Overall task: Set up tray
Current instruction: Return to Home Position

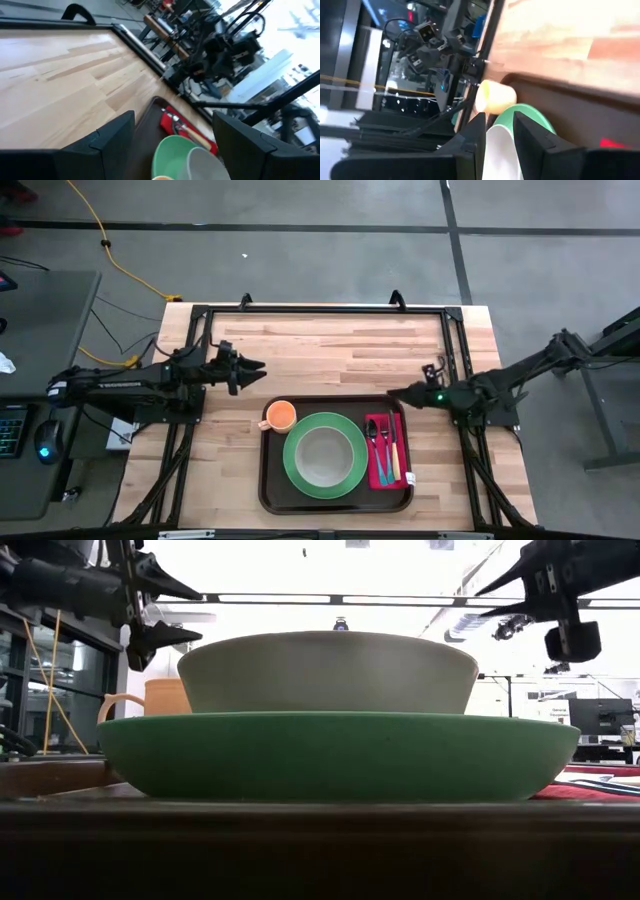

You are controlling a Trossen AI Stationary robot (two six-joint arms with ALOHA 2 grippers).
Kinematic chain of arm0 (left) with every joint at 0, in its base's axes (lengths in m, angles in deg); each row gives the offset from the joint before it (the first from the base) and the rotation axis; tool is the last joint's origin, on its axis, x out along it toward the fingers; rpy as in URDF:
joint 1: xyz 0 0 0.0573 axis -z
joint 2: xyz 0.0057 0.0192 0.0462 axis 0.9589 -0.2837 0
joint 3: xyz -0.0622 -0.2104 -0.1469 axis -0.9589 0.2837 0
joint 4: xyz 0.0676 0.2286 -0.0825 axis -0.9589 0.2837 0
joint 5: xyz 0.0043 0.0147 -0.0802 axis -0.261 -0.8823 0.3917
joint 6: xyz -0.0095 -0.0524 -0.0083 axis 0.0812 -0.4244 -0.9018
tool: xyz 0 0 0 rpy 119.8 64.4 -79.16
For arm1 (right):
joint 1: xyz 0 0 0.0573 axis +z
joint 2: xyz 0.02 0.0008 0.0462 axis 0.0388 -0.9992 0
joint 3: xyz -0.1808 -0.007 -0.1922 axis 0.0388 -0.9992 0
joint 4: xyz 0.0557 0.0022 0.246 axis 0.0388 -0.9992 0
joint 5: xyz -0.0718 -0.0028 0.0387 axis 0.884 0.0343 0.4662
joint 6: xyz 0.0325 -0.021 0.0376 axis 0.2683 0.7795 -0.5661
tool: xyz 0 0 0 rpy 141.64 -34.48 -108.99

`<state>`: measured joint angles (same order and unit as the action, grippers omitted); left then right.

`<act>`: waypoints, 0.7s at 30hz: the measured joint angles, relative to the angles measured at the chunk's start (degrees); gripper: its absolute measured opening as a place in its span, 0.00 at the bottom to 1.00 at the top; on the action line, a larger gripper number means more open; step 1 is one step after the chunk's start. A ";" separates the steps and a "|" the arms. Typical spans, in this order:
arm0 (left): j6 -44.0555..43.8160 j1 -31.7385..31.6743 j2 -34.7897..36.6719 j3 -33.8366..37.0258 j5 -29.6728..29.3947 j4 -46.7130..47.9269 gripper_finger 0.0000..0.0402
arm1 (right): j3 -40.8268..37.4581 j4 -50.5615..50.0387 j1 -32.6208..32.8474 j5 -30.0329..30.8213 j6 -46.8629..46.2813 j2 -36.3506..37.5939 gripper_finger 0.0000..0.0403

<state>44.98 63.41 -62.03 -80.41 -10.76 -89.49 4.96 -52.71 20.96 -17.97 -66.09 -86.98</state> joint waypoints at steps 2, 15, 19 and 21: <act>-0.11 0.00 1.20 0.00 0.25 -0.06 0.73 | 0.02 -1.97 -0.31 0.14 4.21 2.95 0.19; 6.80 0.00 13.17 0.00 4.82 0.29 0.73 | 0.02 -12.63 -0.51 2.79 18.66 18.94 0.19; 8.89 0.00 15.86 0.00 6.32 0.49 0.73 | 0.02 -12.54 -0.51 3.15 26.63 22.88 0.19; 10.40 0.00 16.65 0.00 7.96 0.50 0.73 | 0.02 -12.54 -0.51 3.02 30.72 24.75 0.19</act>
<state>55.38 63.41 -45.38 -80.41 -2.80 -88.99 4.98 -65.26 20.45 -14.95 -35.36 -62.23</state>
